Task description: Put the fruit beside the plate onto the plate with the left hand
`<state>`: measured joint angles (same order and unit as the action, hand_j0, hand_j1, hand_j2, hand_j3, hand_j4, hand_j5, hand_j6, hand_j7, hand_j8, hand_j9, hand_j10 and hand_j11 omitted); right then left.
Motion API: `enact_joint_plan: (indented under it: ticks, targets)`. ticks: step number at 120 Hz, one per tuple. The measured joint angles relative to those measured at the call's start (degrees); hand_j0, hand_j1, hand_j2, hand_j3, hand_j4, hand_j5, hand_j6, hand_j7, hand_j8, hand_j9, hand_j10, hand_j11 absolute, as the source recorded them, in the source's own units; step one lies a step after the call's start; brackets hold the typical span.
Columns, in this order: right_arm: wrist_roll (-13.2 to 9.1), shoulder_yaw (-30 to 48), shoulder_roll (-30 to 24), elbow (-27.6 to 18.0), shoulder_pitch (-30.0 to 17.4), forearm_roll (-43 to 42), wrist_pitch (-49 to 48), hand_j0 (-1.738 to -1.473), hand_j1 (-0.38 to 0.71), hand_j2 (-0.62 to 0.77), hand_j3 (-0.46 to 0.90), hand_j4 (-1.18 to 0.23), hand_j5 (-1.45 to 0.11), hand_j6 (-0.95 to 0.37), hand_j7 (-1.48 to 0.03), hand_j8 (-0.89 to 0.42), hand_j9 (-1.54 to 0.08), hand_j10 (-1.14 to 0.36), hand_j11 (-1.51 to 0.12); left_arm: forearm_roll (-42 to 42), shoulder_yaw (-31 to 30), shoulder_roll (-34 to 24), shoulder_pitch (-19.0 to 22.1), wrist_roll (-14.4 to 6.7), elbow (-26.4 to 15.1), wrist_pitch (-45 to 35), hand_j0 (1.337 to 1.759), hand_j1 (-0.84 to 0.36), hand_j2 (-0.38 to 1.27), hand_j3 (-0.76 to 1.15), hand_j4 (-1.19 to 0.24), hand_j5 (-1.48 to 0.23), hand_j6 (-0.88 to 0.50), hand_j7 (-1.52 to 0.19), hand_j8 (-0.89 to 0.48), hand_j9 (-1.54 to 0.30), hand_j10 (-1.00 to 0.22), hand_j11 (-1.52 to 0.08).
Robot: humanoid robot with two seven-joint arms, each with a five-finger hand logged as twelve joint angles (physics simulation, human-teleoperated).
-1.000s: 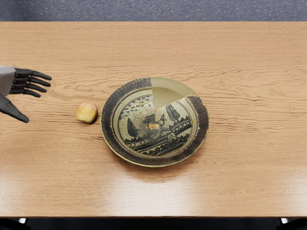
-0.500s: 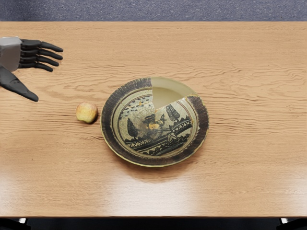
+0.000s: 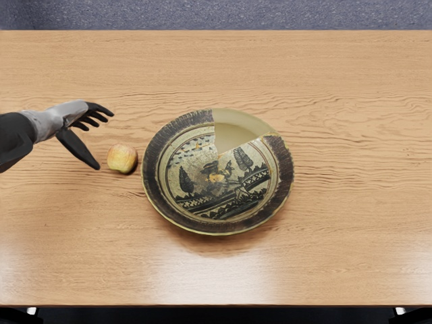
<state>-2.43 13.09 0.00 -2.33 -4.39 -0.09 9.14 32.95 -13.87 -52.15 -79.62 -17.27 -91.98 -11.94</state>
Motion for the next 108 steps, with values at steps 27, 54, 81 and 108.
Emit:
enact_joint_plan:
  ticks: [27,54,81,108]
  targets:
    - [0.0,0.0,0.0,0.0,0.0,0.0,0.0,-1.658,-0.31,-0.01,0.0,-0.03,-0.04,-0.03,-0.04,-0.03,-0.04,-0.03,-0.04,-0.3,-3.4,0.5,-3.9,-0.7,1.0,2.0,1.658,0.06,0.05,0.0,-0.25,-0.32,-0.25,-0.32,-0.25,-0.32,-0.25,-0.32]
    - [0.0,0.0,0.0,0.0,0.0,0.0,0.0,-1.658,-0.31,-0.01,0.0,-0.03,-0.04,-0.03,-0.04,-0.03,-0.04,-0.03,-0.04,0.9,-4.3,1.8,-6.7,-7.9,2.8,6.0,1.658,0.06,0.05,0.0,-0.25,-0.32,-0.25,-0.32,-0.25,-0.32,-0.25,-0.32]
    - [0.0,0.0,0.0,0.0,0.0,0.0,0.0,-1.658,-0.31,-0.01,0.0,-0.03,-0.04,-0.03,-0.04,-0.03,-0.04,-0.03,-0.04,10.2,-4.3,6.7,-8.3,-16.6,0.4,5.6,1.658,0.06,0.05,0.0,-0.25,-0.32,-0.25,-0.32,-0.25,-0.32,-0.25,-0.32]
    - [0.0,0.0,0.0,0.0,0.0,0.0,0.0,-1.658,-0.31,-0.01,0.0,-0.03,-0.04,-0.03,-0.04,-0.03,-0.04,-0.03,-0.04,13.4,-4.4,12.4,-8.9,-17.6,-1.3,4.5,1.658,0.06,0.05,0.0,-0.25,-0.32,-0.25,-0.32,-0.25,-0.32,-0.25,-0.32]
